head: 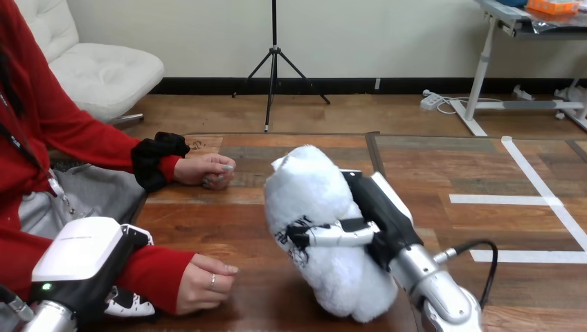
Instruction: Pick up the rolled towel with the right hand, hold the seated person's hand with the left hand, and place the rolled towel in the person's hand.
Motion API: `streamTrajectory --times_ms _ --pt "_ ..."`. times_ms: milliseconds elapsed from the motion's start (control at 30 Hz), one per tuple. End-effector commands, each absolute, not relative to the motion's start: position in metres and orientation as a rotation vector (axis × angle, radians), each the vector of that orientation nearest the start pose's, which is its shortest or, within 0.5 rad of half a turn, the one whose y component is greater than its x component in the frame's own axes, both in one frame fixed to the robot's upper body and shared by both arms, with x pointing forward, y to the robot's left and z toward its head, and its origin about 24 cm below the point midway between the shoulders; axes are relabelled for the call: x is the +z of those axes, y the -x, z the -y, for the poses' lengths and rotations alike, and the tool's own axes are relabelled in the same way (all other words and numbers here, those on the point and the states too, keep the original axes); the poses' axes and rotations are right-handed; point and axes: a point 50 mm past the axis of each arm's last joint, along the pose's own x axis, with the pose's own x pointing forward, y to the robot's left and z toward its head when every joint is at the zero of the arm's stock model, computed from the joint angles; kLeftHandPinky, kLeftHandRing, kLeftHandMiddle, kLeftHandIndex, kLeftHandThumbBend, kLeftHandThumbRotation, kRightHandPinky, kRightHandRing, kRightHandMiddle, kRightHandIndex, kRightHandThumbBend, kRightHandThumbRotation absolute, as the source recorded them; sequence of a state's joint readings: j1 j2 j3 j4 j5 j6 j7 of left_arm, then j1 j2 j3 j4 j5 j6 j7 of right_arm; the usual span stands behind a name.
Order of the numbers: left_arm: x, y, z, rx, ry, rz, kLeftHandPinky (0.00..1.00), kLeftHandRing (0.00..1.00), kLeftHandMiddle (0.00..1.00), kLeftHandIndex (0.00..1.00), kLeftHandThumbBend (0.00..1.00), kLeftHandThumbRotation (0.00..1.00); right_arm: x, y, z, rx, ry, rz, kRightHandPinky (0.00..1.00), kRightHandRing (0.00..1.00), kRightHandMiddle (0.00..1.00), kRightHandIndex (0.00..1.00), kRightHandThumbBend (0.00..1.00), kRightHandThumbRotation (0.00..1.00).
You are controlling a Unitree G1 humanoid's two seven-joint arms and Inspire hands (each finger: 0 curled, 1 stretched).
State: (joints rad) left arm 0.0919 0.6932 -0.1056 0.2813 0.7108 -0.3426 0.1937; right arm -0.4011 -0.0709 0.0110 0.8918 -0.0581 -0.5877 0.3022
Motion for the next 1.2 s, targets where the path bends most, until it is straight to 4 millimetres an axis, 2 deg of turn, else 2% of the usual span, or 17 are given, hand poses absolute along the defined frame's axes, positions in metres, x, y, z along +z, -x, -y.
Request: streamTrajectory --times_ms 0,467,1167 --pt "0.097 -0.246 -0.224 -0.133 -1.218 0.437 0.29 0.31 0.35 0.37 0.9 0.0 0.05 -0.336 0.096 0.455 0.185 0.255 0.17 0.21 0.31 0.42 0.84 0.0" --pt "0.108 -0.25 -0.213 -0.146 -1.188 0.448 0.29 0.31 0.36 0.38 0.88 0.0 0.051 -0.34 0.087 0.467 0.206 0.249 0.16 0.21 0.33 0.41 0.85 0.0" --pt "0.115 -0.261 -0.2 -0.169 -1.149 0.47 0.33 0.34 0.37 0.38 0.89 0.0 0.05 -0.341 0.074 0.471 0.272 0.245 0.16 0.2 0.31 0.4 0.86 0.0"
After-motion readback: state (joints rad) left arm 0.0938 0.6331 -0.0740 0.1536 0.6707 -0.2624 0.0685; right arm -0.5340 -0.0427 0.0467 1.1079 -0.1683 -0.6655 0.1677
